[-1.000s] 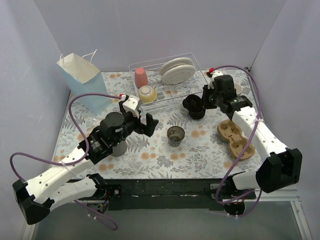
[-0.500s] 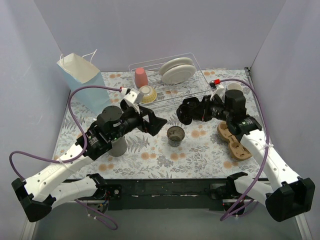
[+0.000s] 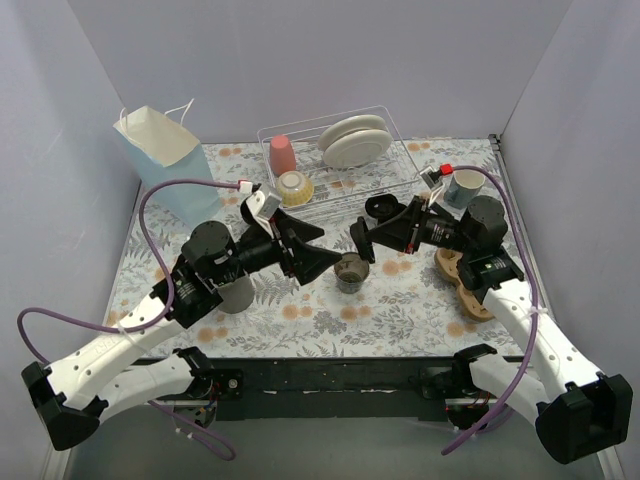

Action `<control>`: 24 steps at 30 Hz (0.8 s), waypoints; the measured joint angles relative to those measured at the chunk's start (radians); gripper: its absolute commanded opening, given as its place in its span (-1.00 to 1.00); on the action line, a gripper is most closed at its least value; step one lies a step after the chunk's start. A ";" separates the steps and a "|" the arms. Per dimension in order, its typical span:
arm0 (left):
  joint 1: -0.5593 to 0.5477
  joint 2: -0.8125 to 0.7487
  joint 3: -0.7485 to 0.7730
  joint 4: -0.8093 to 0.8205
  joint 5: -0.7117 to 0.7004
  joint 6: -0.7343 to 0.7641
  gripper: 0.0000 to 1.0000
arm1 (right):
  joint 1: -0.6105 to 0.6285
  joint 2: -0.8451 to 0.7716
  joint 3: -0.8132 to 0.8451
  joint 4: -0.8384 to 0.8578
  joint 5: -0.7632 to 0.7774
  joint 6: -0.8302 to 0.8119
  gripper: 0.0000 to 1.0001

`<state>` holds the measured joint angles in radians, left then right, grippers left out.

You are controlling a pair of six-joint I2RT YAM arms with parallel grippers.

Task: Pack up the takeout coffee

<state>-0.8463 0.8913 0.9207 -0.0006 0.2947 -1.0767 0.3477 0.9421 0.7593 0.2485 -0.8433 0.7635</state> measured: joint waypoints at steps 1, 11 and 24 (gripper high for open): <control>0.000 -0.015 -0.021 0.029 0.014 -0.001 0.58 | 0.000 -0.001 -0.003 0.027 -0.010 0.027 -0.75; 0.000 -0.007 -0.073 0.159 0.032 0.130 0.36 | 0.000 -0.014 -0.006 0.177 -0.075 0.151 -0.74; 0.000 0.034 0.000 0.098 0.002 -0.430 0.38 | 0.000 -0.042 -0.019 0.200 -0.066 -0.045 -0.76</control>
<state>-0.8459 0.9249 0.9211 0.0978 0.2970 -1.5070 0.3477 0.9005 0.7399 0.4484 -0.9089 0.7181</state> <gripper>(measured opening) 0.714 0.162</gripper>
